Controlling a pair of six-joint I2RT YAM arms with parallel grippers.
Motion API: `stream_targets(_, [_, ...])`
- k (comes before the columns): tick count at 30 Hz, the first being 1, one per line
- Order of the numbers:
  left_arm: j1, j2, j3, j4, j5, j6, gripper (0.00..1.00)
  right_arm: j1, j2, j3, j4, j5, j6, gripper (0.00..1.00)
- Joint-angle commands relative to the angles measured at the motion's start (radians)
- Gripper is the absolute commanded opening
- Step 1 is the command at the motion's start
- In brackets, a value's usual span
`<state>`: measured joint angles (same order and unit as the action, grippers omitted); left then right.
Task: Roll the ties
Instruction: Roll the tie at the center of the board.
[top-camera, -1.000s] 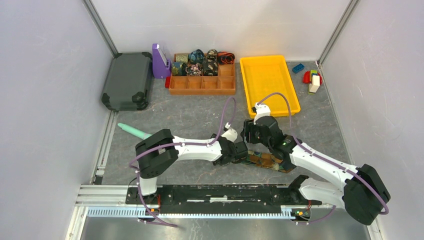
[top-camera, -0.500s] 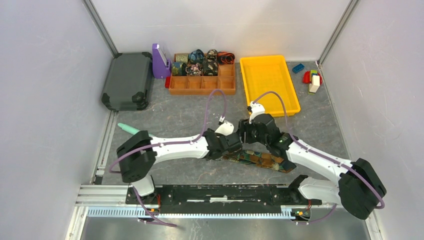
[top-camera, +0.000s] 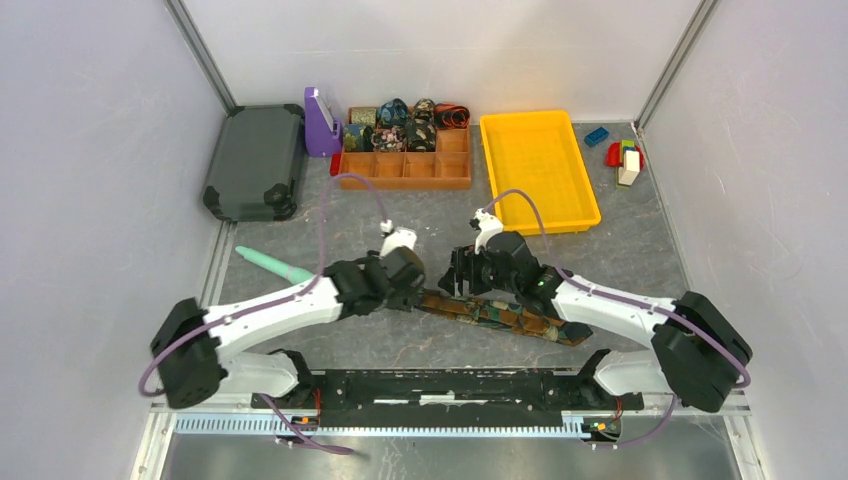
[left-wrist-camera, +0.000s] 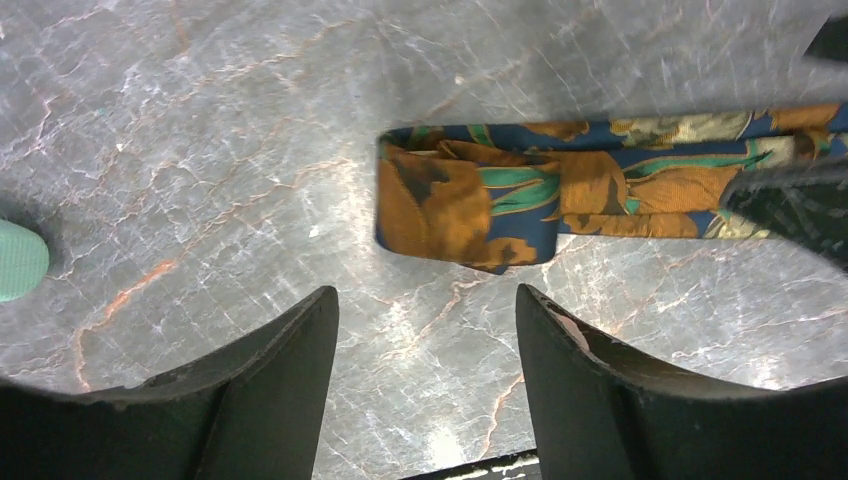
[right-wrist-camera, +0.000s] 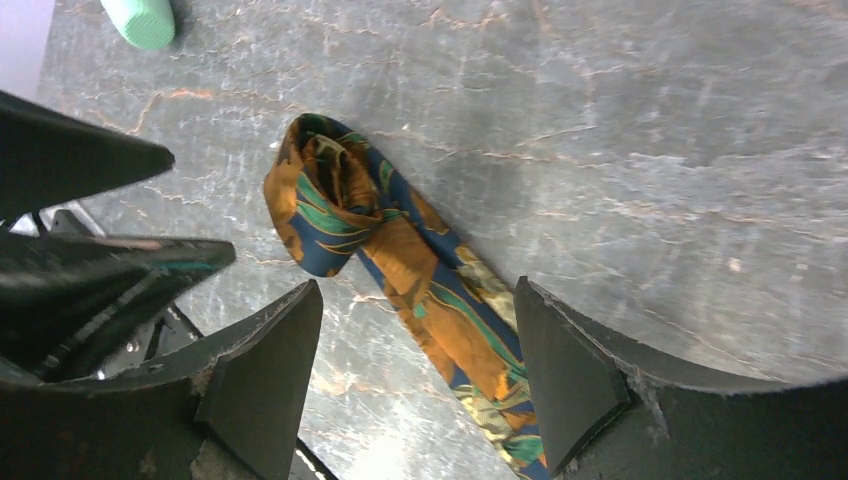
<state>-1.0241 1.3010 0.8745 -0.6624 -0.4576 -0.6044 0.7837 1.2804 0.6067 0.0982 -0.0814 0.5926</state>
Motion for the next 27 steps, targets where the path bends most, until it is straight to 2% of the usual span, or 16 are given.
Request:
stream_targets(1, [0.128, -0.175, -0.102, 0.117, 0.171, 0.08, 0.74, 0.048, 0.06, 0.061, 0.091, -0.018, 0.088, 0.78])
stream_targets(4, [0.246, -0.242, -0.16, 0.163, 0.283, 0.087, 0.77, 0.082, 0.107, 0.085, 0.113, -0.016, 0.115, 0.76])
stream_targets(12, [0.364, -0.214, -0.214, 0.281, 0.431, 0.066, 0.79, 0.124, 0.234, 0.125, 0.182, -0.033, 0.166, 0.67])
stream_targets(22, [0.414, -0.132, -0.268, 0.43, 0.548, 0.086, 0.78, 0.132, 0.322, 0.139, 0.219, -0.043, 0.171, 0.56])
stream_targets(27, [0.424, -0.091, -0.306, 0.504, 0.588, 0.08, 0.77, 0.131, 0.341, 0.136, 0.218, -0.028, 0.161, 0.47])
